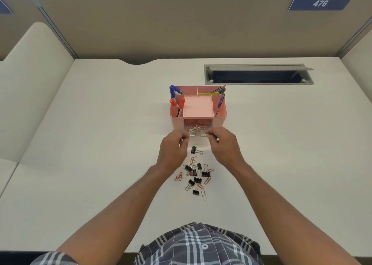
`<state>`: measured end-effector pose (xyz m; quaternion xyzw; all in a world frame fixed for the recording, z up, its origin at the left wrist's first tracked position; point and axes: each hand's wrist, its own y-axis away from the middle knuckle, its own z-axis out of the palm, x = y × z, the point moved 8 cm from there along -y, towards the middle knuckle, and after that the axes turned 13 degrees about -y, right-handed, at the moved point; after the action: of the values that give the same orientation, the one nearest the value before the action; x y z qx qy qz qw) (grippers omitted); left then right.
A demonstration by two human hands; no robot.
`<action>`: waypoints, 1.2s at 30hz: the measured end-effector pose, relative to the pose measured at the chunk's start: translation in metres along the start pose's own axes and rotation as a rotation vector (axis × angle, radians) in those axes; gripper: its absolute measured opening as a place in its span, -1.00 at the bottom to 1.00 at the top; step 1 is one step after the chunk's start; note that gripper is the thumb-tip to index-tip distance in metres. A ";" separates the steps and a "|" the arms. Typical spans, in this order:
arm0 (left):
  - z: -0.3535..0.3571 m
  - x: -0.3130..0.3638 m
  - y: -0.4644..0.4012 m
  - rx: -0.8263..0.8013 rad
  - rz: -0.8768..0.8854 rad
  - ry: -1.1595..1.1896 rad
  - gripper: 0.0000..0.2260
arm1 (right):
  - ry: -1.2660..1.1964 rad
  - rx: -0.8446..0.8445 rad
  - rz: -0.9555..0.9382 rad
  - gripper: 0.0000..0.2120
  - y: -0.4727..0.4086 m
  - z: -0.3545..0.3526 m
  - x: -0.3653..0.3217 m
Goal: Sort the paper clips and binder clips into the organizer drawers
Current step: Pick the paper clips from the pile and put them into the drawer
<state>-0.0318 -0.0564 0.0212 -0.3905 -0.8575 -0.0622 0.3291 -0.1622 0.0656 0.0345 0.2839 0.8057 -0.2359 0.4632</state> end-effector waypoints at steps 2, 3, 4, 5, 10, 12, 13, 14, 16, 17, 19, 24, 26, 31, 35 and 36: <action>-0.004 0.009 -0.015 0.035 0.006 -0.013 -0.90 | -0.007 0.033 -0.007 -0.82 -0.012 -0.003 -0.007; -0.004 0.011 -0.021 0.038 0.002 -0.023 -0.90 | 0.003 0.037 -0.011 -0.82 -0.018 -0.003 -0.010; -0.003 0.013 -0.027 0.038 0.000 -0.034 -0.89 | 0.020 0.034 -0.013 -0.82 -0.023 -0.002 -0.011; -0.003 0.015 -0.031 0.036 0.002 -0.047 -0.89 | 0.037 0.028 -0.013 -0.82 -0.027 0.000 -0.012; -0.005 0.022 -0.035 0.067 0.037 -0.017 -0.87 | 0.038 0.035 -0.023 -0.80 -0.033 0.002 -0.018; -0.009 0.020 -0.026 0.107 0.074 -0.002 -0.87 | 0.013 0.052 -0.070 -0.81 -0.025 -0.001 -0.023; -0.009 0.017 -0.018 0.118 0.081 -0.003 -0.88 | 0.001 0.054 -0.083 -0.82 -0.019 -0.002 -0.022; -0.007 0.012 -0.009 0.116 0.073 -0.007 -0.89 | -0.008 0.045 -0.080 -0.83 -0.012 -0.002 -0.020; 0.007 -0.002 0.009 0.027 0.030 -0.043 -0.90 | 0.020 -0.036 0.006 -0.83 0.002 0.005 -0.003; 0.017 -0.010 0.018 -0.059 0.003 -0.080 -0.87 | 0.072 -0.109 0.081 -0.84 0.008 0.012 0.010; 0.037 -0.022 0.034 -0.226 -0.016 -0.157 -0.78 | 0.190 -0.264 0.217 -0.80 0.023 0.027 0.034; 0.053 -0.028 0.057 -0.395 0.029 -0.232 -0.66 | 0.303 -0.415 0.225 -0.71 0.053 0.057 0.054; 0.053 -0.027 0.059 -0.405 0.066 -0.268 -0.68 | 0.312 -0.387 0.191 -0.78 0.058 0.059 0.056; 0.051 -0.029 0.057 -0.375 0.133 -0.317 -0.78 | 0.300 -0.379 0.174 -0.83 0.054 0.057 0.054; 0.049 -0.031 0.055 -0.363 0.148 -0.302 -0.86 | 0.280 -0.333 0.204 -0.82 0.047 0.043 0.057; 0.049 -0.032 0.055 -0.363 0.142 -0.294 -0.87 | 0.280 -0.316 0.213 -0.82 0.045 0.039 0.058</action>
<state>-0.0029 -0.0212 -0.0442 -0.5075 -0.8413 -0.1346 0.1289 -0.1320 0.0870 -0.0396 0.3214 0.8545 -0.0150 0.4079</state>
